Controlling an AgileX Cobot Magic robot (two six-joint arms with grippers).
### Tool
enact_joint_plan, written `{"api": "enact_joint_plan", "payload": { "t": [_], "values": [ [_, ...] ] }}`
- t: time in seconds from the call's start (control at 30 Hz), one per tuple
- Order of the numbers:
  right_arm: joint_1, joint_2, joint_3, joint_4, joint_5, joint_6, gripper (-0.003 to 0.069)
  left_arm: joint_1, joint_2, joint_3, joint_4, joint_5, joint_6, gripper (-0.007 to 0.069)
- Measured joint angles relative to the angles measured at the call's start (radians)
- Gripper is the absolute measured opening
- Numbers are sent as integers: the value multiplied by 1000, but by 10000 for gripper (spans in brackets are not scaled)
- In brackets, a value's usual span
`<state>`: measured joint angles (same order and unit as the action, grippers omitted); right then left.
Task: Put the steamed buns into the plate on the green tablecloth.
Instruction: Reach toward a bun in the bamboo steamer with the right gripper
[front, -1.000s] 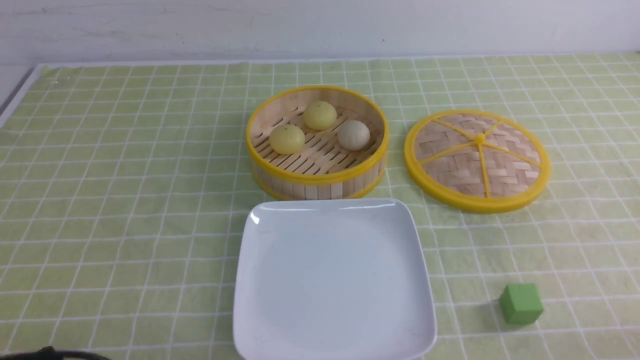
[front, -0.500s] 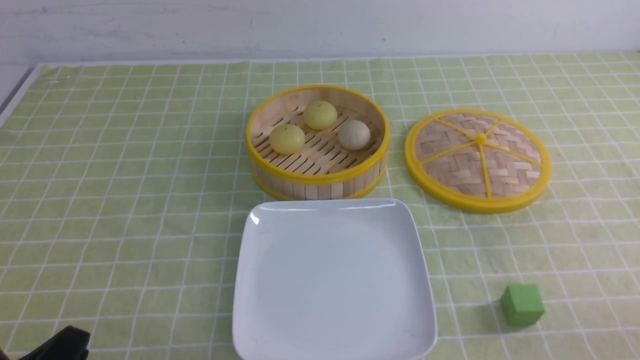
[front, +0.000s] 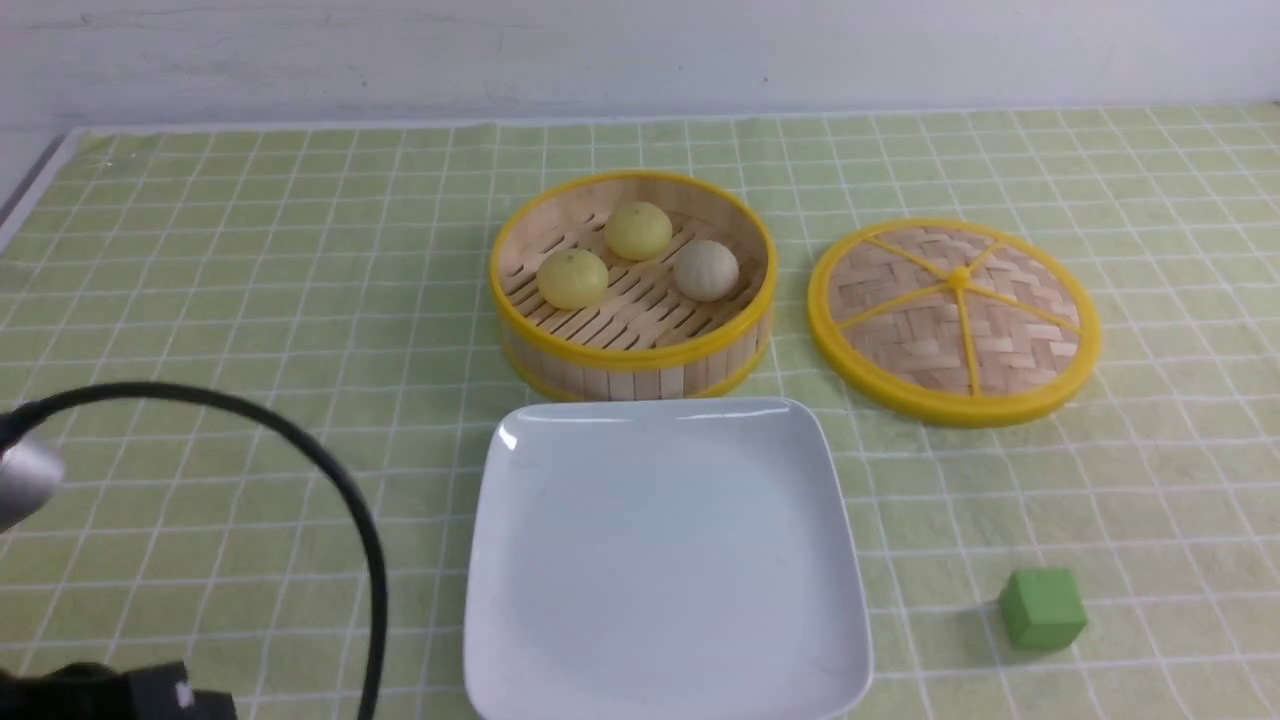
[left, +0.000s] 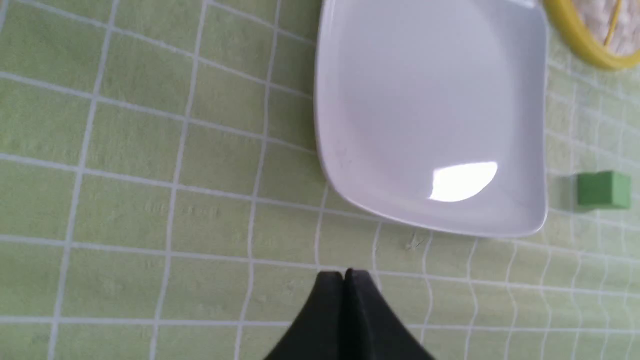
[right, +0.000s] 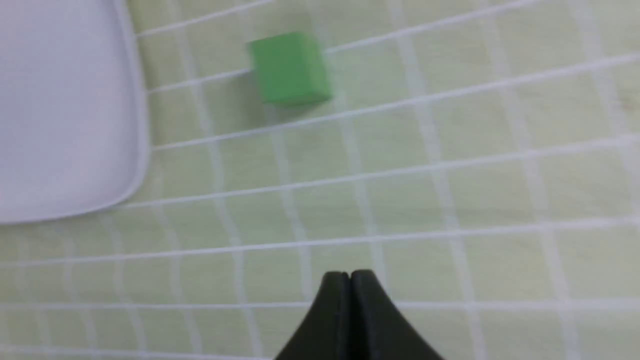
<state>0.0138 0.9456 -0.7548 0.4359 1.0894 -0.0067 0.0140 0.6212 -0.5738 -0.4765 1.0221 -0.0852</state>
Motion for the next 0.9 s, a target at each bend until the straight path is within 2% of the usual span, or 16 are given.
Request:
{"api": "enact_joint_plan", "payload": {
  "t": [0.03,0.1,0.13,0.17,0.2,0.23,0.33,0.37,0.43,0.5,0.63,0.7,0.73,0.9],
  "values": [
    [2,13,-2,19,-6,0,1,0,7,-2,0,-2,10,3],
    [29,124,-24,179,-37,-183,25,0,65,-16,0,-10,47,9],
    [65,224,-71,294,-50,-298,68,0,110,-18,1,-26,67,20],
    [91,284,-107,335,-60,-363,108,0,129,-18,2,-34,73,30],
    [91,284,-114,340,-62,-371,115,0,132,-18,3,-34,74,30],
    [128,358,-174,364,-84,-416,171,0,151,-18,3,-41,78,43],
    [180,461,-286,374,-140,-445,261,0,169,-18,13,-48,85,69],
    [214,532,-359,369,-182,-453,311,0,169,-18,20,-51,85,90],
    [266,651,-486,337,-215,-457,368,0,169,-18,28,-53,85,120],
    [307,764,-614,285,-226,-456,396,0,169,-18,33,-53,85,148],
    [351,945,-832,184,-225,-426,414,0,169,-18,33,-53,85,174],
    [370,1122,-1061,70,-198,-358,416,0,169,-18,34,-53,85,184],
    [372,1146,-1079,62,-195,-352,416,0,169,-18,34,-53,85,185],
    [373,1406,-1492,-155,-63,-174,418,0,169,-18,34,-53,85,195]
  ]
}}
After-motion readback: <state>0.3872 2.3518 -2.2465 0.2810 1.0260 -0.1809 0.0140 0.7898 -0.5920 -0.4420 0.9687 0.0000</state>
